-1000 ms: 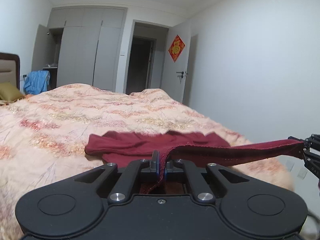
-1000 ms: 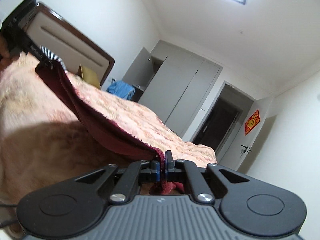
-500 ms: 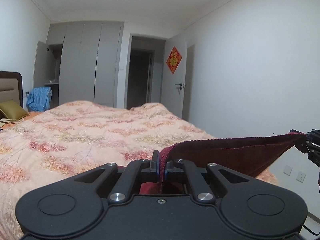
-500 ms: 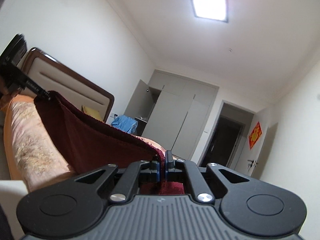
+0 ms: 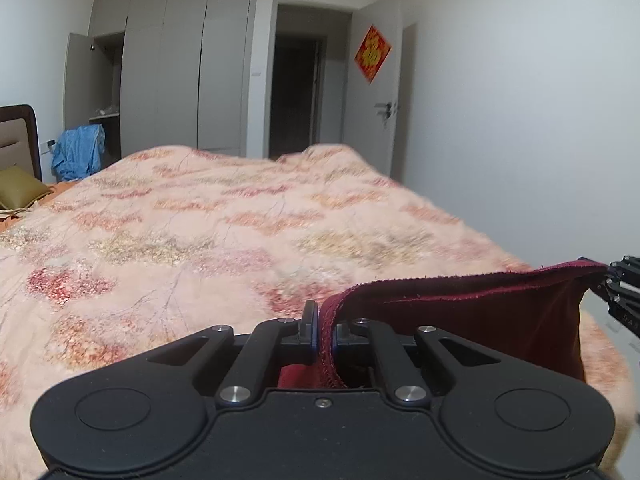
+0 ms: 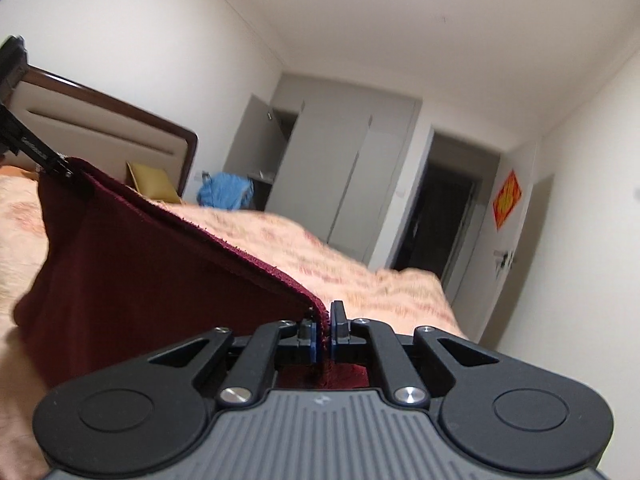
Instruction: Fold small clothes
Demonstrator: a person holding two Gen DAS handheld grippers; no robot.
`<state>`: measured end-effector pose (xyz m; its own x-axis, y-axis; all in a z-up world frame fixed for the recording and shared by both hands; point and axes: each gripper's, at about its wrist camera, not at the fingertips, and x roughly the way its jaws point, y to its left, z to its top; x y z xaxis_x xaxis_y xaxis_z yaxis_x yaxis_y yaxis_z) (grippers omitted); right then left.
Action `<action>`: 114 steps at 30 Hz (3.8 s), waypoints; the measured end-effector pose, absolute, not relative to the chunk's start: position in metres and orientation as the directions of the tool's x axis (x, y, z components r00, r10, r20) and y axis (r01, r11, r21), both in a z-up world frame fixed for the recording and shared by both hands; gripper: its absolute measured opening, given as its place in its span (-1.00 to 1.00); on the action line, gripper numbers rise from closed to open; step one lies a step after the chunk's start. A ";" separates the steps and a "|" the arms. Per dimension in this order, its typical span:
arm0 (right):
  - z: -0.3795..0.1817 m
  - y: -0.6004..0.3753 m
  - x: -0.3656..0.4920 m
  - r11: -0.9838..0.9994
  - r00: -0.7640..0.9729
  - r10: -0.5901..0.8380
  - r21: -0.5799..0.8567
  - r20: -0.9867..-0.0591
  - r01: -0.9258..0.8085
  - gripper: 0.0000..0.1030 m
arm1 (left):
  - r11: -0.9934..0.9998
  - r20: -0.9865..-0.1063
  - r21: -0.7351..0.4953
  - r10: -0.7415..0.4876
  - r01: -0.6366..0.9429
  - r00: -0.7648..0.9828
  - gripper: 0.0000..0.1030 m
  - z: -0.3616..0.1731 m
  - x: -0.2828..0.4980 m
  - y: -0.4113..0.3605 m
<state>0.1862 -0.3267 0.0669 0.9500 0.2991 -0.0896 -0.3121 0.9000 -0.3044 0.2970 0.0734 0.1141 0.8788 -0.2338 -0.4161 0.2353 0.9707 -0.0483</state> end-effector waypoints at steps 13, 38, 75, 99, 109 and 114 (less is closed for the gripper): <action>0.009 -0.314 0.320 0.932 0.915 0.241 -0.184 -0.325 -0.311 -0.88 | 0.981 -0.573 -0.112 -0.195 0.161 0.796 -0.89 0.024 0.416 0.081; -0.055 -0.291 0.354 0.928 0.892 0.186 -0.226 -0.412 -0.298 0.99 | 0.960 -0.532 -0.272 -0.205 0.064 0.822 0.97 -0.014 0.419 0.114; -0.074 -0.330 0.373 0.941 0.832 0.330 0.085 -0.445 -0.328 1.00 | 0.893 -0.432 -0.450 -0.201 -0.017 0.879 0.99 -0.076 0.412 0.149; -0.079 -0.365 0.376 0.929 0.856 0.323 0.306 -0.404 -0.206 0.99 | 0.820 -0.488 -0.551 -0.166 -0.156 0.857 0.99 -0.059 0.431 0.169; -0.079 -0.365 0.377 0.929 0.856 0.324 0.307 -0.404 -0.207 0.99 | 0.875 -0.540 -0.450 -0.109 -0.177 0.835 0.99 -0.057 0.441 0.156; -0.079 -0.365 0.377 0.929 0.856 0.324 0.306 -0.404 -0.207 0.99 | 0.889 -0.566 -0.396 -0.040 -0.229 0.823 0.99 -0.030 0.418 0.145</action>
